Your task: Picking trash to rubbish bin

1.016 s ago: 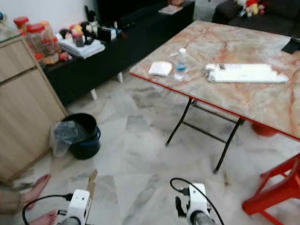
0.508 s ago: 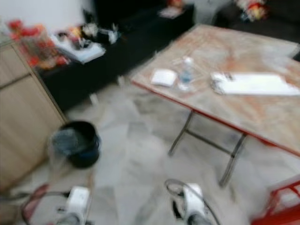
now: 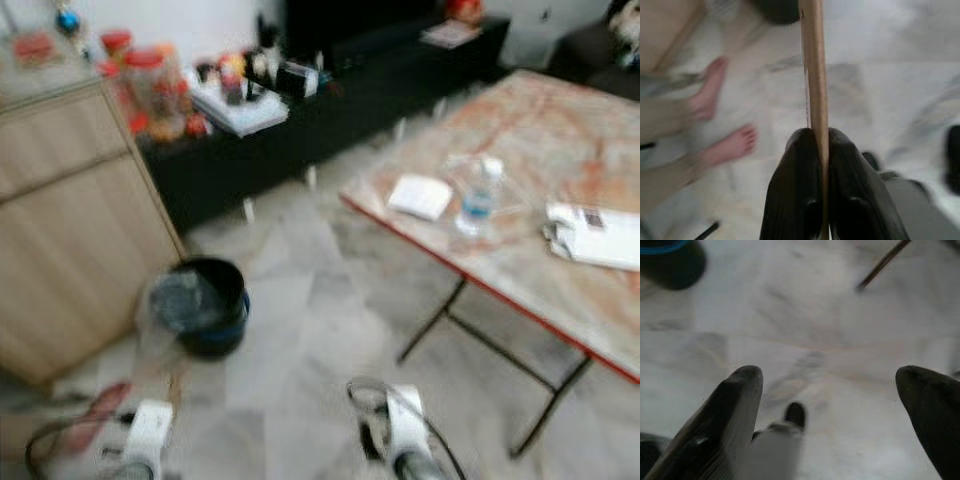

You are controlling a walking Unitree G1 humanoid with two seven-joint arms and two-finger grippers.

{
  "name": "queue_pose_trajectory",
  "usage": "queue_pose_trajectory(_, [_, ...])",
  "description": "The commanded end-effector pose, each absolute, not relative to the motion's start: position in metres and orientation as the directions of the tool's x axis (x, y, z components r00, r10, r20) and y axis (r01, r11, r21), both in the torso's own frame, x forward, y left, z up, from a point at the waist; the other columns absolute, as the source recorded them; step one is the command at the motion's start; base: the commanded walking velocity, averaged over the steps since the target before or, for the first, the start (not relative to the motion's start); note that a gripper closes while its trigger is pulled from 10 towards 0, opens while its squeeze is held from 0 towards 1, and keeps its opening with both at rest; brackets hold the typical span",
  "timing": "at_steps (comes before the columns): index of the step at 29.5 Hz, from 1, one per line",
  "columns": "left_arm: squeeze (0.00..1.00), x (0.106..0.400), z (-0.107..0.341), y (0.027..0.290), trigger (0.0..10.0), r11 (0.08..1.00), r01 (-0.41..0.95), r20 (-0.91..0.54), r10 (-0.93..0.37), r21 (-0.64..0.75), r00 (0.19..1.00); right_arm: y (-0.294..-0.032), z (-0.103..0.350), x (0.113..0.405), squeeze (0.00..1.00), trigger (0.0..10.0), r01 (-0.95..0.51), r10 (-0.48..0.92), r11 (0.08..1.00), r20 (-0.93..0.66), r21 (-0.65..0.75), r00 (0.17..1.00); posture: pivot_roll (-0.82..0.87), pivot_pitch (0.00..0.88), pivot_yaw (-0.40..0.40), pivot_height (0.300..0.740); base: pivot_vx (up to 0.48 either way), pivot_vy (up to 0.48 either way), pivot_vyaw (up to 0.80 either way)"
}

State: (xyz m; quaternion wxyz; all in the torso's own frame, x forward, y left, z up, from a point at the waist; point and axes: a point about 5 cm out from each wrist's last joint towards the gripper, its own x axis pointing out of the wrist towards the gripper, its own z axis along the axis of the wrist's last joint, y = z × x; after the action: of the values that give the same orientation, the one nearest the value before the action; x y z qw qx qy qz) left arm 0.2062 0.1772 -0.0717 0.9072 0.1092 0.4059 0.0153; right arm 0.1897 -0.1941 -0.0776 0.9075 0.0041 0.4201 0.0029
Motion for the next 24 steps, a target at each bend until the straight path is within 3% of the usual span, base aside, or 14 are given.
queue_pose_trajectory(1, [0.0,0.1999,-0.0733,0.1932,10.0,0.969,0.043,-0.742,0.157,0.243,0.651,-0.1807,-0.0752,0.197,0.0,10.0,-0.025,0.042,0.999,-0.745,0.034,0.666,0.01,0.112,-0.012,0.74,0.386,0.0,0.66])
queue_pose_trajectory(6, [0.0,0.1984,-0.0741,0.1939,10.0,0.969,0.042,-0.745,0.16,0.244,0.647,-0.1794,-0.0757,0.1962,0.0,10.0,-0.023,0.045,0.999,-0.746,0.04,0.665,0.01,0.118,-0.013,0.74,0.386,0.0,0.65])
queue_pose_trajectory(24, [0.0,0.1951,-0.0758,0.1943,10.0,0.969,0.04,-0.752,0.163,0.244,0.639,-0.1768,-0.0759,0.1967,0.0,10.0,-0.015,0.049,0.999,-0.746,0.052,0.664,0.02,0.124,-0.011,0.74,0.384,0.0,0.03])
